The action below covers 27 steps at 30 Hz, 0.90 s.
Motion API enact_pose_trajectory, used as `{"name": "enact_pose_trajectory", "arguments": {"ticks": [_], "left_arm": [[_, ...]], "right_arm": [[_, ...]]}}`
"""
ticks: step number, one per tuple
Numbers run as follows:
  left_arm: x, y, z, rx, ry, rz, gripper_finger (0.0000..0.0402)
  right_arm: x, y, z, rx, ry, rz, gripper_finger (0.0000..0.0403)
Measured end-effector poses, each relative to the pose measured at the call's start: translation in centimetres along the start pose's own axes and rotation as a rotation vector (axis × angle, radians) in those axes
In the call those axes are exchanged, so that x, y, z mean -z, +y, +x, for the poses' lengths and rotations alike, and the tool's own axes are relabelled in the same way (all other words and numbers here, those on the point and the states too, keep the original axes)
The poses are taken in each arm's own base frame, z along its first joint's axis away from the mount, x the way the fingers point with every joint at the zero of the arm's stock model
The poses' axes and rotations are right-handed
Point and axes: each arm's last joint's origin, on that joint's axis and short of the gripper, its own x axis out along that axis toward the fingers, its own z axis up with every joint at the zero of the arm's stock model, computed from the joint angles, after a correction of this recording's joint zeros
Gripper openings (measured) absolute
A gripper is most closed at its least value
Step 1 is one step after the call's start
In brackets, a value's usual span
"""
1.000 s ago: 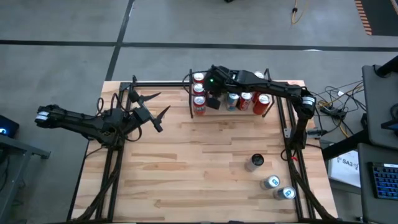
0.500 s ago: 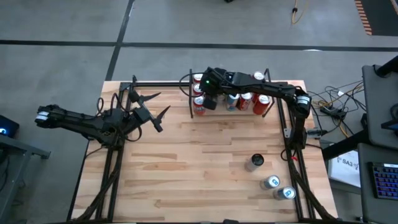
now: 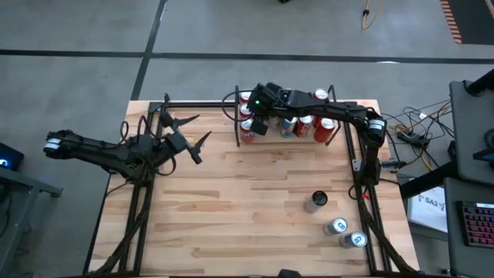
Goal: Place canned beverage on shelf
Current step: Put the blue soda can on the shelf
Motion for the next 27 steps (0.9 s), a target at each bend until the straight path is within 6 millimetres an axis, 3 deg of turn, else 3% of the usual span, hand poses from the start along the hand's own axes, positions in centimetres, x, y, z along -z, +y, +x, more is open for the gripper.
{"name": "enact_pose_trajectory", "arguments": {"ticks": [27], "left_arm": [[0.1,0.0,0.0,0.003,0.005,0.006,0.0278]], "right_arm": [[0.3,1.1,-0.1,-0.109,0.02,-0.001,0.0009]]}}
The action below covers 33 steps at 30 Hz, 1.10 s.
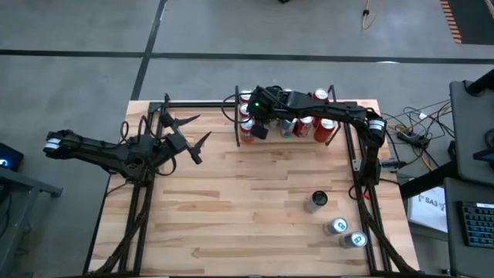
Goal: Place canned beverage on shelf
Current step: Put the blue soda can on the shelf
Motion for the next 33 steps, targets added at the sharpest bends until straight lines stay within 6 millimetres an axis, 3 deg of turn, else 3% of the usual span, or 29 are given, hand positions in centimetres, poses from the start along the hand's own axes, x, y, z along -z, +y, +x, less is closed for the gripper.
{"name": "enact_pose_trajectory", "arguments": {"ticks": [8,21,33], "left_arm": [[0.0,0.0,0.0,0.0,0.0,0.0,0.0278],[0.0,0.0,0.0,0.0,0.0,0.0,0.0278],[0.0,0.0,0.0,0.0,0.0,0.0,0.0278]], "right_arm": [[0.2,1.4,-0.9,-0.03,0.03,-0.066,0.0009],[0.6,0.7,-4.2,-0.037,0.074,-0.035,0.0009],[1.2,0.1,-2.2,-0.032,0.117,-0.052,0.0009]]}}
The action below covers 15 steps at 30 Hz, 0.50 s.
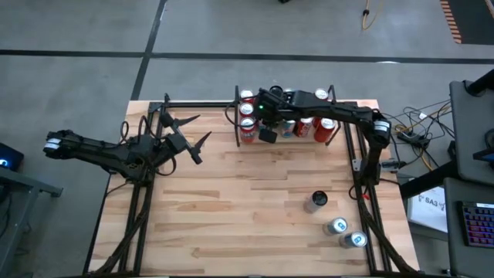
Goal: Place canned beverage on shelf
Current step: Put the blue soda can on the shelf
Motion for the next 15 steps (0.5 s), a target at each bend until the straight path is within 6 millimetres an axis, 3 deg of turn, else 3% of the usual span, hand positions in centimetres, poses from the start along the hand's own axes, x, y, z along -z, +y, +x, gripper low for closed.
{"name": "enact_pose_trajectory", "arguments": {"ticks": [5,15], "left_arm": [[0.0,0.0,0.0,0.001,0.002,0.002,0.0278],[0.0,0.0,0.0,0.001,0.003,0.004,0.0278]], "right_arm": [[0.0,-0.3,1.2,0.009,0.026,-0.01,0.0009],[-0.3,-1.1,1.4,0.08,-0.01,-0.034,0.0009]]}}
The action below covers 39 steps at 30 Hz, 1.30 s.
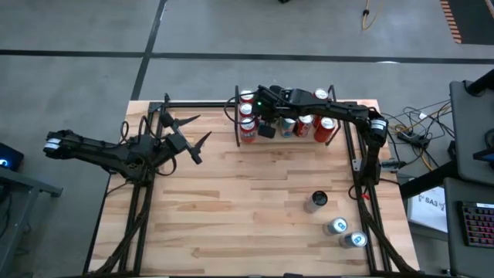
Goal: Place canned beverage on shelf
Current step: Put the blue soda can on the shelf
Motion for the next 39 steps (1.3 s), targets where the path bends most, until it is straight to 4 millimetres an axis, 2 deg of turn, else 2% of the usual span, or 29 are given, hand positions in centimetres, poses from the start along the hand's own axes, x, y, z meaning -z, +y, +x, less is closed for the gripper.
{"name": "enact_pose_trajectory", "arguments": {"ticks": [9,17,21,24,27,31,35,37,39], "left_arm": [[0.0,0.0,0.0,0.0,0.0,0.0,0.0278],[0.1,0.0,0.0,0.003,0.005,0.006,0.0278],[0.1,0.0,0.0,0.003,0.005,0.005,0.0278],[0.1,0.0,0.0,0.003,0.004,0.003,0.0278],[0.1,0.0,0.0,0.003,0.004,-0.007,0.0278],[0.2,0.1,0.0,-0.037,0.036,-0.073,0.0278],[0.9,0.0,0.2,-0.06,0.137,-0.059,0.0265],[0.8,0.4,0.6,-0.001,0.152,-0.065,0.0246],[0.4,0.9,1.5,0.15,0.11,-0.107,0.022]], "right_arm": [[0.0,0.6,-0.2,-0.016,0.004,0.017,0.0009],[0.2,1.4,-0.3,-0.158,0.011,0.021,0.0009],[0.1,1.5,0.4,-0.144,0.017,0.004,0.0009],[-0.1,1.5,1.5,-0.05,0.029,-0.02,0.0009],[-0.1,1.5,1.5,-0.033,0.034,-0.035,0.0009],[0.1,1.3,-0.1,-0.086,0.008,-0.007,0.0009],[1.2,0.8,-3.9,-0.191,-0.003,0.03,0.0009],[2.0,0.3,-6.0,-0.227,-0.027,0.066,0.0009],[2.8,0.0,-7.8,-0.25,-0.083,0.089,0.0009]]}}
